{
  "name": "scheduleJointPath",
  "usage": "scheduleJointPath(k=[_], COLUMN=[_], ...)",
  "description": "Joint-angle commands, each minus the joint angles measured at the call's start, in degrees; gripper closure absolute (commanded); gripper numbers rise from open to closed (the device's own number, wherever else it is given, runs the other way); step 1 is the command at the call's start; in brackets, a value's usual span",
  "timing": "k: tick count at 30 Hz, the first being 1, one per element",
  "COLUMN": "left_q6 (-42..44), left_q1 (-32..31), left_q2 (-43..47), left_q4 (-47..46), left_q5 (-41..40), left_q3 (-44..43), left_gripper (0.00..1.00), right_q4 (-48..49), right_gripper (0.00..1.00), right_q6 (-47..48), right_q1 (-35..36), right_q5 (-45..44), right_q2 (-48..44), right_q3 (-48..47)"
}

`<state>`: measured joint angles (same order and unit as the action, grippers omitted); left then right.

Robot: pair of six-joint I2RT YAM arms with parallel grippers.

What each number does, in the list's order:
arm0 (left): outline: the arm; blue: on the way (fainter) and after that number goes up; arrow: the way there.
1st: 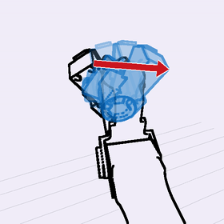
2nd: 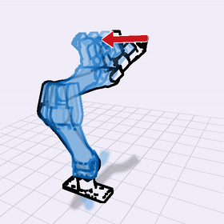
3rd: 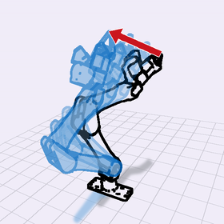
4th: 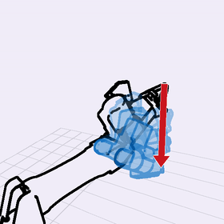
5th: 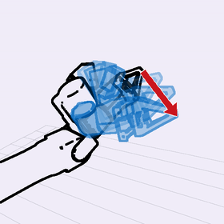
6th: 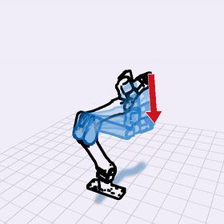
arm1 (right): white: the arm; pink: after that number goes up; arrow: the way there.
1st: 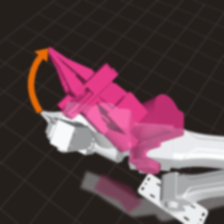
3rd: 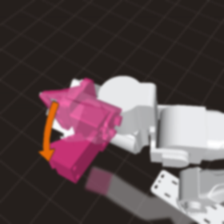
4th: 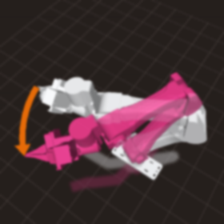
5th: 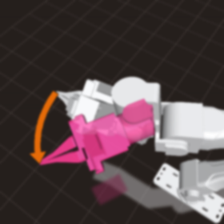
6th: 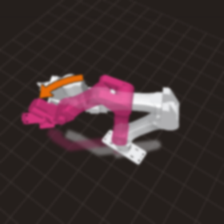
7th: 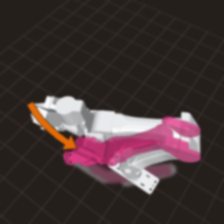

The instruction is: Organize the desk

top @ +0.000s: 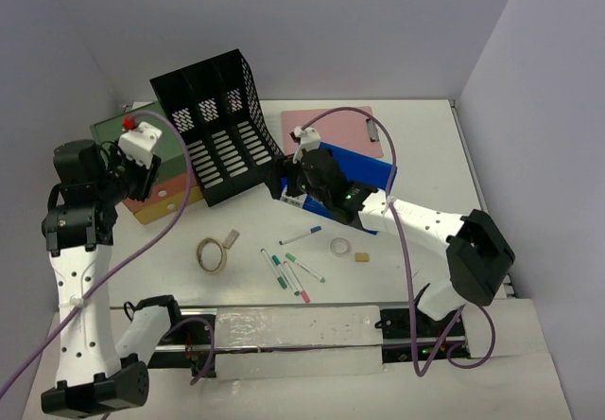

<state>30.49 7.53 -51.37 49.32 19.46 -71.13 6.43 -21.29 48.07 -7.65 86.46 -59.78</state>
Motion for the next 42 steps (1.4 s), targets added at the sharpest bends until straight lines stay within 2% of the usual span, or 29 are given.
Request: scheduleJointPath(k=[1,4,6,11,13,20,23,26,28,31,35,42], left_q6=[-13.5,-15.3,-16.3,-17.0,-17.8,-20.1,-21.5,-22.7,-23.0,-23.4,-22.9,-22.5], left_q1=[0.7,4.2,10.3,23.5,27.8,30.2,30.2,30.2,30.2,30.2,30.2,30.2], left_q2=[-4.2,-6.4,-7.9,-12.7,-14.8,-17.4,-18.1,-19.3,-19.4,-19.0,-18.1,-18.4], left_q4=[0.2,-0.1,-1.6,-2.7,-3.4,-5.3,-6.8,-8.7,-9.3,-10.0,-10.4,-11.4], left_q5=[-8.7,-9.7,-8.4,-0.6,2.4,7.1,7.1,6.5,6.4,7.1,7.2,6.1], left_q3=[-3.9,-5.0,-6.2,-10.1,-11.3,-9.8,-8.5,-7.7,-7.3,-6.4,-5.4,-3.9], left_gripper=[0.52,0.51,0.49,0.48,0.48,0.47,0.46,0.46,0.45,0.46,0.46,0.45], right_q4=[1.9,2.3,2.6,2.7,-0.3,-10.9,-10.2,-6.7,-3.1,4.8,9.1,14.7], right_gripper=[0.17,0.17,0.18,0.2,0.21,0.23,0.24,0.27,0.29,0.33,0.35,0.37], right_q6=[-1.3,-1.1,-2.0,-4.6,-5.0,-8.0,-10.6,-18.7,-20.7,-29.1,-35.1,-37.5], right_q1=[5.9,9.2,11.9,14.8,16.7,19.3,19.3,19.3,19.3,19.0,18.2,17.3], right_q5=[3.1,2.4,0.3,-2.1,-2.7,-7.5,-8.5,-7.6,-7.3,-6.4,-6.4,-4.4], right_q2=[2.5,6.2,10.9,20.9,27.4,40.0,40.9,39.6,39.3,39.8,42.8,46.4], right_q3=[-9.3,-14.8,-21.0,-33.7,-43.0,-63.2,-63.9,-59.0,-55.4,-50.8,-51.2,-54.0])
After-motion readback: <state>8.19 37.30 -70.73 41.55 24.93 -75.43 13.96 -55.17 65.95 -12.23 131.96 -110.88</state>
